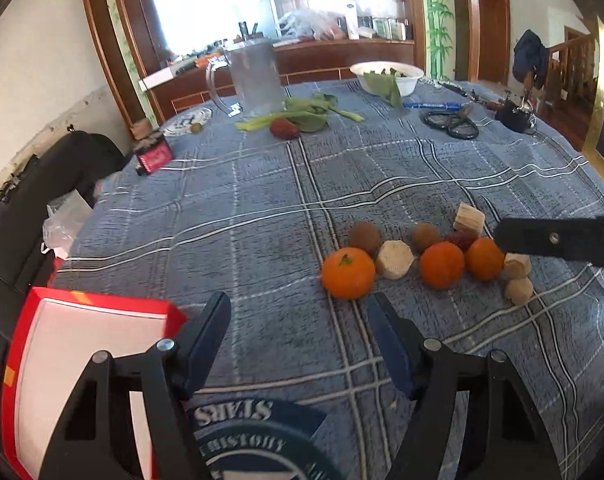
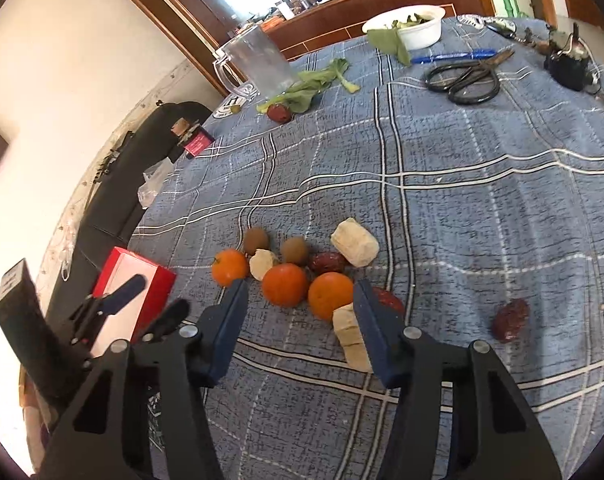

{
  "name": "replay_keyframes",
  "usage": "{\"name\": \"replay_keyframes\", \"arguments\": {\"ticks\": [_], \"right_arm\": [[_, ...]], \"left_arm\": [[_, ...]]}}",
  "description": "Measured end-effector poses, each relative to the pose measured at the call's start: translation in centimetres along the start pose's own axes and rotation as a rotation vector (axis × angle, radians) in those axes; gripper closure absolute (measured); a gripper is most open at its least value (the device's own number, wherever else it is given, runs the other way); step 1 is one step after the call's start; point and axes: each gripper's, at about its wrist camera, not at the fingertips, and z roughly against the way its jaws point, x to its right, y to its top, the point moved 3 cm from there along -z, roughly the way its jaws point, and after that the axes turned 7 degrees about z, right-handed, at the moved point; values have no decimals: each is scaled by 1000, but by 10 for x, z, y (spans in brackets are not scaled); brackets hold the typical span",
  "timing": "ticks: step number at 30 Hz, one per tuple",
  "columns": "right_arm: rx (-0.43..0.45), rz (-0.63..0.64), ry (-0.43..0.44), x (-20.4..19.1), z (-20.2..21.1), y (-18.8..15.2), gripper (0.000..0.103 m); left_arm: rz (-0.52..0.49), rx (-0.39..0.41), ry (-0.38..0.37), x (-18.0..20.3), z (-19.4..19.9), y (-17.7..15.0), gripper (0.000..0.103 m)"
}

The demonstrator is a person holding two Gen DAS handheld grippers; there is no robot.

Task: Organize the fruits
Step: 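Move both tools from the red tray toward the row of fruit, then grasp a mandarin orange with the left tool while the right tool grasps a yam piece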

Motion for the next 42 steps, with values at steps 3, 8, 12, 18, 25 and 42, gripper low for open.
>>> {"name": "replay_keyframes", "arguments": {"ticks": [3, 8, 12, 18, 25, 42], "right_arm": [[-5, -8, -18, 4, -2, 0, 46], [-8, -45, -34, 18, 10, 1, 47], [-54, -25, -18, 15, 6, -3, 55], [-102, -18, -47, 15, -7, -9, 66], [-117, -17, -73, 17, -9, -11, 84], [39, -179, -28, 46, 26, 1, 84]], "left_arm": [[-12, 10, -35, 9, 8, -3, 32], [-72, 40, -54, 27, 21, -6, 32], [-63, 40, -32, 24, 18, -2, 32], [-61, 29, -45, 26, 14, -3, 32], [-64, 3, -88, 33, 10, -2, 32], [-118, -99, -194, 82, -28, 5, 58]]}}
